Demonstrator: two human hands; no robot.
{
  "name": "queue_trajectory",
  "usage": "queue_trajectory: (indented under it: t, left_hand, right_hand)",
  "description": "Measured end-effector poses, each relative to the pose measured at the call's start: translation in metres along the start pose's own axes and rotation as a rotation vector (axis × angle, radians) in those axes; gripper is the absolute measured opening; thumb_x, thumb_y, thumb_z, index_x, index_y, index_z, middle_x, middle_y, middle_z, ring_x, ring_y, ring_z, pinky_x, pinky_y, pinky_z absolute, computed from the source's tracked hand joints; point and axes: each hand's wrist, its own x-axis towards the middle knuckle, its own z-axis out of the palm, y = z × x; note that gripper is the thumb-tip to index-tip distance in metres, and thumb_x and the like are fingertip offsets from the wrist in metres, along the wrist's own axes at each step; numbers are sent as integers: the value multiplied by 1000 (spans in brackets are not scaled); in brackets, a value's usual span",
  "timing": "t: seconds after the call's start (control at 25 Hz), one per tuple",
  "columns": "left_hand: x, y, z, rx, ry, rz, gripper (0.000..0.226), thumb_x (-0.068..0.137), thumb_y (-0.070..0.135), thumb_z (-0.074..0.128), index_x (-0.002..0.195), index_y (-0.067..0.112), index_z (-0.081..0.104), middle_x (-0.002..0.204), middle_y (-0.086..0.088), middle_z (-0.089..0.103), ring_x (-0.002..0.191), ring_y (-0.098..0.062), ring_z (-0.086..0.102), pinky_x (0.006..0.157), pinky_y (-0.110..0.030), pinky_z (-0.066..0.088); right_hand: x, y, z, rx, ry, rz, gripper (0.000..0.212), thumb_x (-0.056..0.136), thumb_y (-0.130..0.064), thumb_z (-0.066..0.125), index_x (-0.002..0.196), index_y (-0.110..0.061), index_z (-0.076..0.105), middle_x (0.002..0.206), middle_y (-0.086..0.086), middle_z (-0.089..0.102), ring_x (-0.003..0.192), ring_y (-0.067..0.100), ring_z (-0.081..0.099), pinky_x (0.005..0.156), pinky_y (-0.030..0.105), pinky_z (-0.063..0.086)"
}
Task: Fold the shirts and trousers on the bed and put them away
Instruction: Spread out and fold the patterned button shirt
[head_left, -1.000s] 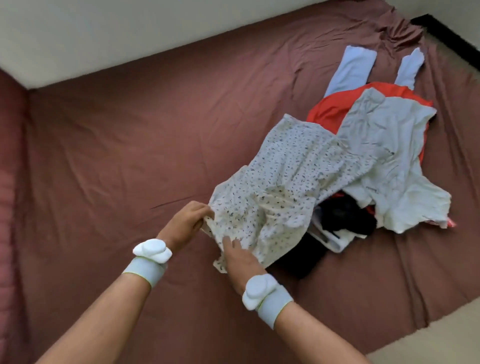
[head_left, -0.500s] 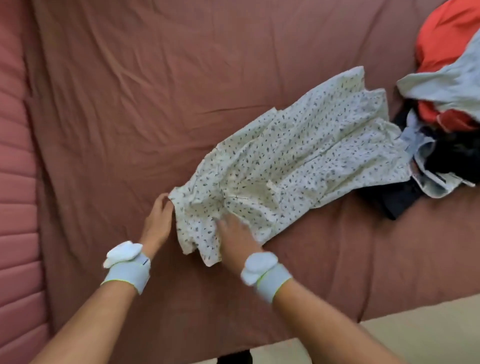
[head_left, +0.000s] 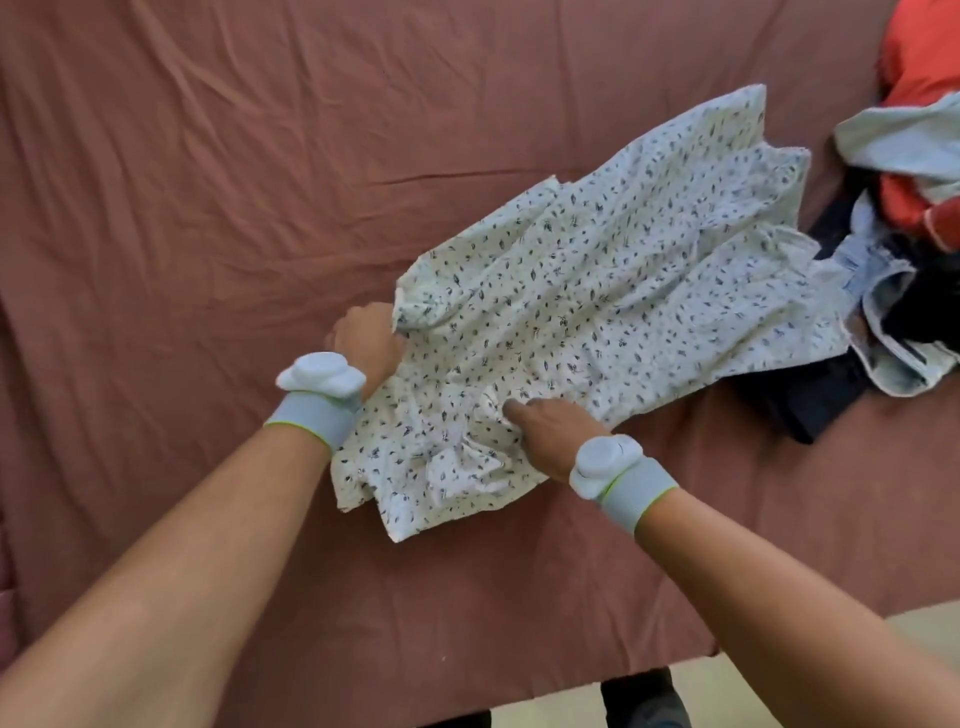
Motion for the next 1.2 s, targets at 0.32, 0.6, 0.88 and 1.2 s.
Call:
queue_trajectory:
  t: [0.32,0.6,0.88,1.2]
  left_hand:
    - [7,-103,-70,127,572,-12,51,86,32,59,133,17,47,131,-14,52,121,-35,45,100,-52,35]
    - [-107,-73,64,104,-258,475,118,65,87,55,155,35,-2,164,3,-3,151,-22,-4,121,-55,4]
    - [-152,-79,130,157,72,522,82,59,8,89,130,16,50,119,-7,64,112,-27,45,83,-42,58]
    - [-175,-65,70,292,-707,690,43,100,44,48,142,34,46,128,-3,55,111,-20,56,92,-31,43]
  right_hand:
    - [-20,-149,24,427,-145,-266,56,95,-27,53,143,-12,29,133,16,43,117,37,48,94,48,45]
    - [0,-23,15,-94,138,-15,108,69,-69,68,151,-23,13,159,9,9,145,33,10,113,61,19]
    - [-40,14,65,-281,168,128,55,85,-9,55,135,-17,32,138,11,36,120,35,46,90,51,45]
    - [-63,-24,84,-287,-759,140,59,99,-39,47,150,-16,28,152,8,31,138,31,36,113,44,34]
